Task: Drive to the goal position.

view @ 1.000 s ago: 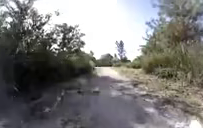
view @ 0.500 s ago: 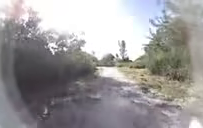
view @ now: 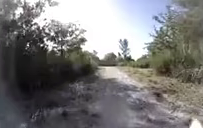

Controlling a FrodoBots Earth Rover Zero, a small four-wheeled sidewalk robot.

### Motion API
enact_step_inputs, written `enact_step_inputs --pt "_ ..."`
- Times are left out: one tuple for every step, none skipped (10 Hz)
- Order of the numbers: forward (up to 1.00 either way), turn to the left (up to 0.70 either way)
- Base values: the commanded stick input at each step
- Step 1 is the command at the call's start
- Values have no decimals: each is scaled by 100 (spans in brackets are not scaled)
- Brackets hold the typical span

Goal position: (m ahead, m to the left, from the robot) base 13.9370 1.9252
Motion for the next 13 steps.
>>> enact_step_inputs --pt "85 -26" --pt "85 -3" --pt "85 -31" --pt "85 -19" --pt "85 -6" --pt "85 -31" --pt "85 -18" --pt "85 -4" --pt "85 0" --pt "85 0" --pt "85 0" --pt "85 0" --pt "85 0"
